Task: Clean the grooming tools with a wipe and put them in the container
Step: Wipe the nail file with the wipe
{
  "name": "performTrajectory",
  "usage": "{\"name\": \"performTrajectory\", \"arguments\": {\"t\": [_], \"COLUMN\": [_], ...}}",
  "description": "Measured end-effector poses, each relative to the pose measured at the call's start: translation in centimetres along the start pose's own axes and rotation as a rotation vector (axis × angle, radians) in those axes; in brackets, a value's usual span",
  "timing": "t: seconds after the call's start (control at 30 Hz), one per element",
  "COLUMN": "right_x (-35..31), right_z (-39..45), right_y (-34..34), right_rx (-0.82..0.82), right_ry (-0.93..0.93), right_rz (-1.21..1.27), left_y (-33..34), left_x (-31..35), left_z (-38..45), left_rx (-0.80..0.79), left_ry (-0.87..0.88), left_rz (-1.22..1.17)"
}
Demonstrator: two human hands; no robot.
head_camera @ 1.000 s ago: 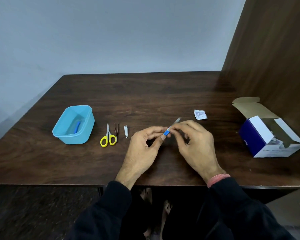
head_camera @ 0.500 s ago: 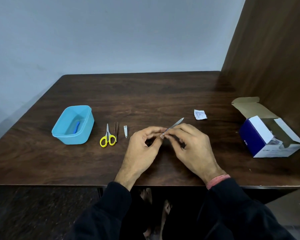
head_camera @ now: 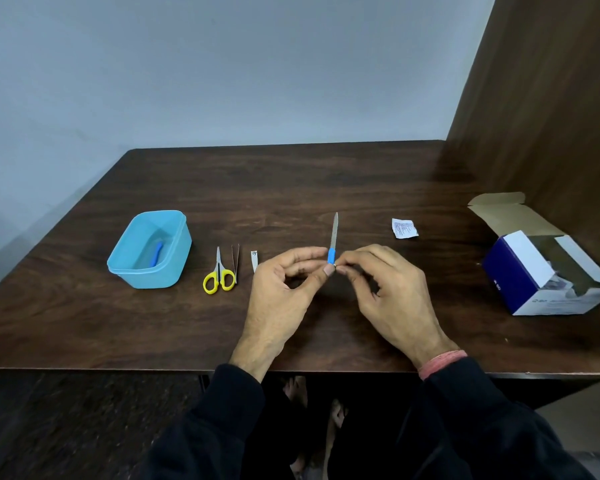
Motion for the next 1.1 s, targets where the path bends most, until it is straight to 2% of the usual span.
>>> {"name": "performTrajectory", "arguments": {"t": [0.2,0.4,0.5,0.63,0.8,0.93,1.1], "right_x": [-0.1,0.2,0.9,0.3,1.5,0.7,1.7], "right_z": [0.1,-0.2,-0.2,-0.4,-0.2,-0.4,-0.3], "right_y": [0.0,0.3,-0.3,0.3,-0.4,0.2,-0.5], "right_rx": [-0.007,0.007,0.057,-0.004,0.084,0.019,0.097], "right_ry": [0.007,0.009,0.070,0.015,0.108,0.039,0.136], "right_rz": [0.014,-0.001,-0.007,0.019,-0.005,-0.017,-0.030], "left_y": [-0.2,0.4,0.6,0.7,0.9,0.8,0.9], "left_x": [-0.6,-0.2,-0.1,0.0,0.1,0.1,0.0], "left_z": [0.3,0.2,0.3,0.3,0.2,0.3,0.3], "left_rx": [0.023,-0.019,-0.034,-0.040,-0.043,-0.055,-0.053], "left_ry": [0.013,0.090,0.104,0.119,0.104,0.097,0.084], "left_rz": [-0.003,0.161,0.208,0.276,0.305,0.309,0.302]}}
Point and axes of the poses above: each hand's wrist, its own z-axis towards the middle knuckle, its own y-axis out of the palm, x = y × z, the point moved 9 cm from there along z, towards the middle knuckle, and after that the axes turned 4 degrees about -y, right-handed, at the moved point
